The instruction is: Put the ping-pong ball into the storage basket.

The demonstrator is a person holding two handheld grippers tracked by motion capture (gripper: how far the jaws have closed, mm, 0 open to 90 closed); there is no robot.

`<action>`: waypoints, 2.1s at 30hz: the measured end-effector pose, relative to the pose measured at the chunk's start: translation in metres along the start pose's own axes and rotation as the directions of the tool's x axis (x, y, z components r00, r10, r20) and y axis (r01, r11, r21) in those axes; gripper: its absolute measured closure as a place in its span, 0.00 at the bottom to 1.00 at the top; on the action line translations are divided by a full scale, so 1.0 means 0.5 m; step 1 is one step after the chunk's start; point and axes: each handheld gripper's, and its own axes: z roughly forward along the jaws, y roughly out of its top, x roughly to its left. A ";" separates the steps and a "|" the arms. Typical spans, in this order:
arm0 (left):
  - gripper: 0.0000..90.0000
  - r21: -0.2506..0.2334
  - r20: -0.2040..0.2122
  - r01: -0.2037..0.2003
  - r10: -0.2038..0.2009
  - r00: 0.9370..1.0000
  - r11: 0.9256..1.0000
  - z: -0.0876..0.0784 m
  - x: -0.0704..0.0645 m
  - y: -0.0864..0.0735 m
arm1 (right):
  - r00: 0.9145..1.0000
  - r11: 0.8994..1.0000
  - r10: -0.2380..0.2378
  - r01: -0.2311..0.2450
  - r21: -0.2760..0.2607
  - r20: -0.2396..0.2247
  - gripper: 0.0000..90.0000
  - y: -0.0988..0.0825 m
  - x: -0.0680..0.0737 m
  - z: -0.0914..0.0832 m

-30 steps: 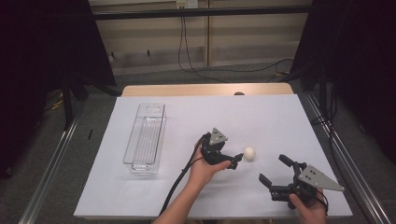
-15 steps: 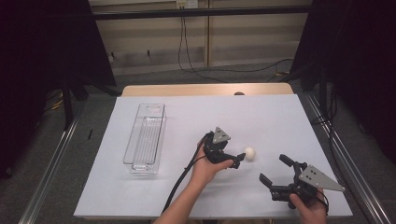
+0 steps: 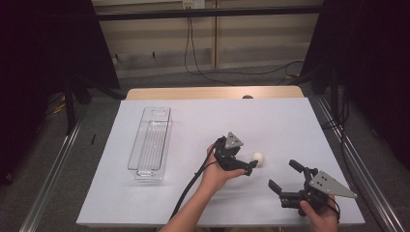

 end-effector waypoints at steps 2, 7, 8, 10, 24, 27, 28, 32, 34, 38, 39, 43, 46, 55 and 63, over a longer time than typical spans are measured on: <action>0.03 0.006 0.003 -0.002 0.002 1.000 1.000 0.003 -0.001 0.001 | 1.000 1.000 0.002 -0.002 -0.002 0.001 0.00 0.000 0.000 0.000; 0.04 0.008 0.002 0.006 -0.006 1.000 1.000 0.012 -0.002 0.000 | 1.000 1.000 0.004 -0.004 -0.003 0.003 0.00 0.000 0.000 0.000; 0.04 0.013 0.004 0.001 -0.001 1.000 1.000 0.013 -0.001 -0.001 | 1.000 1.000 0.007 -0.007 -0.003 0.003 0.00 0.000 0.001 0.000; 0.05 0.009 0.006 0.008 -0.008 1.000 1.000 0.018 -0.002 -0.002 | 1.000 1.000 0.006 -0.006 -0.002 0.003 0.00 0.000 0.001 0.000; 0.07 0.020 0.009 0.006 -0.007 1.000 1.000 0.033 0.001 0.005 | 1.000 1.000 0.005 -0.005 -0.003 0.003 0.00 0.000 0.000 0.000; 0.09 0.021 0.014 0.003 -0.003 1.000 1.000 0.037 -0.002 0.008 | 1.000 1.000 0.008 -0.008 -0.002 0.002 0.00 0.000 0.000 0.000; 0.09 0.023 0.013 -0.010 0.010 1.000 1.000 0.038 -0.002 0.009 | 1.000 1.000 0.011 -0.011 -0.003 0.003 0.00 0.000 0.000 0.000; 0.10 0.026 0.013 -0.009 0.008 1.000 1.000 0.043 -0.004 0.011 | 1.000 1.000 0.010 -0.010 -0.003 0.004 0.00 0.000 0.000 0.000; 0.10 0.028 0.019 -0.011 0.010 1.000 1.000 0.045 -0.004 0.012 | 1.000 1.000 0.009 -0.009 -0.004 0.003 0.00 0.001 0.000 0.000; 0.13 0.037 0.021 -0.026 0.025 0.999 0.999 0.048 -0.004 0.014 | 1.000 1.000 0.010 -0.010 -0.004 0.003 0.00 0.000 0.000 0.000; 0.13 0.041 0.023 -0.027 0.026 0.999 0.999 0.049 -0.005 0.014 | 1.000 1.000 0.010 -0.010 -0.004 0.003 0.00 0.000 0.000 0.000; 0.16 0.040 0.039 -0.023 0.021 0.999 0.999 0.055 -0.006 0.014 | 1.000 1.000 0.011 -0.011 -0.005 0.005 0.00 0.001 0.001 0.000; 0.20 0.055 0.050 -0.031 0.028 0.998 0.998 0.058 -0.007 0.015 | 1.000 1.000 0.013 -0.013 -0.005 0.006 0.00 0.001 0.001 0.000; 0.32 0.070 0.074 -0.039 0.034 0.997 0.997 0.069 -0.005 0.011 | 1.000 1.000 0.012 -0.012 -0.007 0.008 0.00 0.001 0.000 0.000; 0.38 0.092 0.088 -0.058 0.050 0.995 0.994 0.079 -0.007 0.018 | 1.000 1.000 0.014 -0.014 -0.007 0.008 0.00 0.001 0.000 -0.001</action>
